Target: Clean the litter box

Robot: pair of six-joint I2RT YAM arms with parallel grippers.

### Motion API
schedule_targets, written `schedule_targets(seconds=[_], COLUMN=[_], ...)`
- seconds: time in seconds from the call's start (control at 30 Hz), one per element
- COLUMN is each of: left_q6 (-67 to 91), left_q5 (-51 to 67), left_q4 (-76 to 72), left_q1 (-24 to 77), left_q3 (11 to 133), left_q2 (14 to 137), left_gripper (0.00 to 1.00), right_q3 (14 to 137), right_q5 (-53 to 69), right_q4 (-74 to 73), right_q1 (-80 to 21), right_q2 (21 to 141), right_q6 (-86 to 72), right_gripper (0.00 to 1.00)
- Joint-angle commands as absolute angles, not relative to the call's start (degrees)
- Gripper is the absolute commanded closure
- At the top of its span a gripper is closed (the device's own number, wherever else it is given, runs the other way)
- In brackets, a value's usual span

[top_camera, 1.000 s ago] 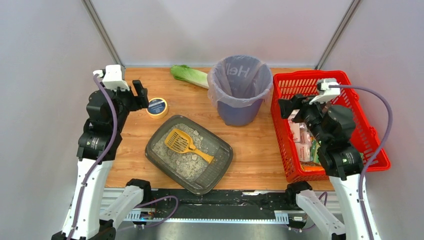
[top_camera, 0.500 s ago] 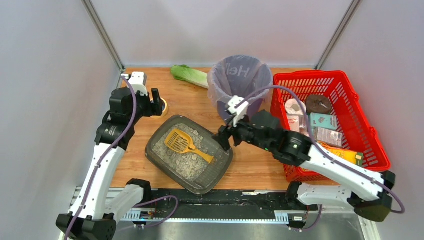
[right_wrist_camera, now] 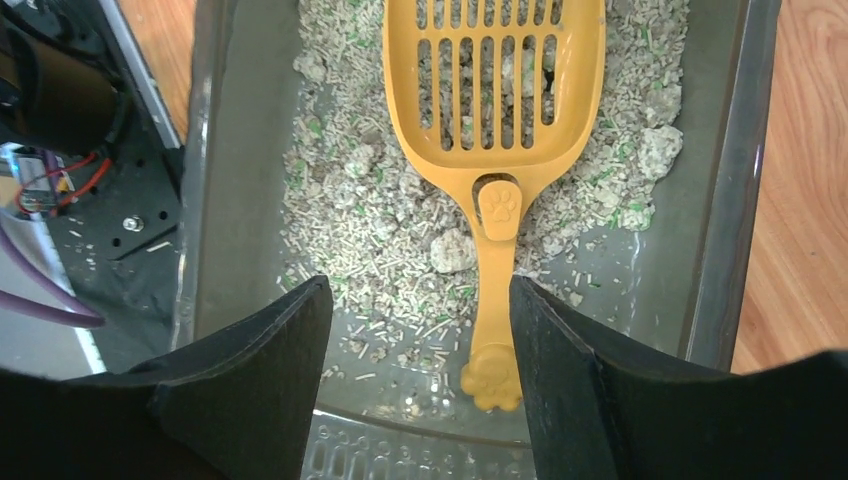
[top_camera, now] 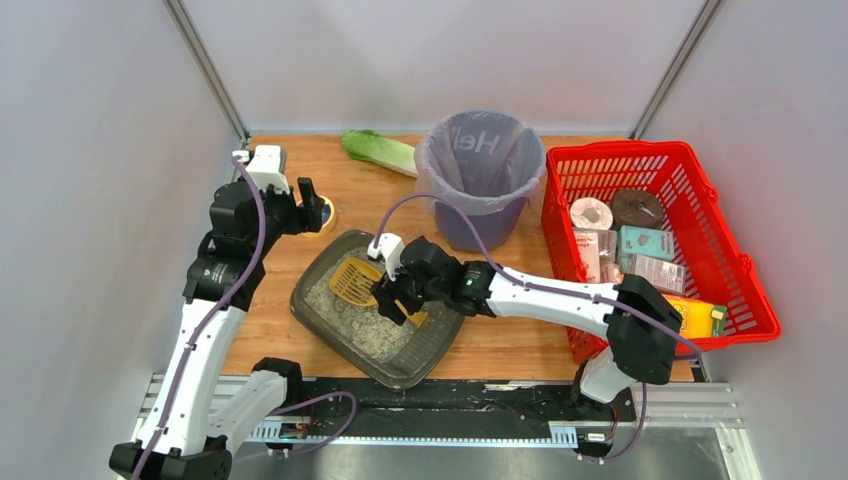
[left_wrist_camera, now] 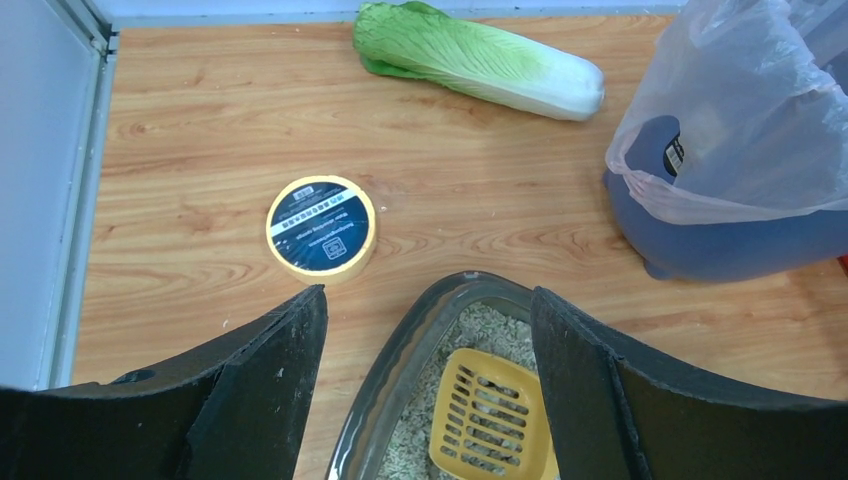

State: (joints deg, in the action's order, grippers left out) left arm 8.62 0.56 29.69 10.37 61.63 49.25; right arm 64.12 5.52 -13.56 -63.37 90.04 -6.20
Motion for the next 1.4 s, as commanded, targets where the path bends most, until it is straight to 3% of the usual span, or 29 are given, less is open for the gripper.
schedule_targets(seconds=[0.0,0.07,0.27,0.57,0.67,0.93,0.97,1.1,1.37], left_q6=[8.8,8.6,3.5,3.3,2.9,3.3,3.1,2.9,2.5], left_q5=[1.5,2.2,4.3,10.2,10.1,11.3,10.9,10.0,3.9], left_q4=[27.2,27.0,26.6,24.6,24.7,24.6,24.7,25.0,23.6], left_q1=[10.6,10.8,10.9,11.4,11.9,12.7,12.8,13.0,13.5], left_q3=[61.3,61.2,60.6,59.8,59.7,59.8,59.8,59.9,58.4], left_q2=[49.2,49.4,49.6,50.4,50.6,50.9,50.9,50.5,45.8], left_gripper=[0.18,0.17,0.18,0.18,0.18,0.18,0.18,0.19,0.21], right_q3=[61.4,60.7,58.0,55.0,55.0,55.6,55.7,57.6,61.3], right_q5=[2.2,2.1,-6.2,-7.5,-8.3,-7.8,-7.6,-6.8,-10.6], right_q4=[-5.9,-5.2,-0.5,6.8,7.6,10.9,10.8,6.9,0.4], right_q1=[-63.6,-63.7,-63.9,-64.1,-64.2,-64.8,-64.7,-65.0,-66.7], right_q2=[92.3,93.9,97.1,99.3,101.2,103.9,104.1,103.6,100.8], right_q6=[-2.0,-2.4,-5.3,-5.0,-6.2,-6.2,-6.2,-5.4,-2.3], right_gripper=[0.30,0.31,0.45,0.47,0.53,0.52,0.54,0.80,0.91])
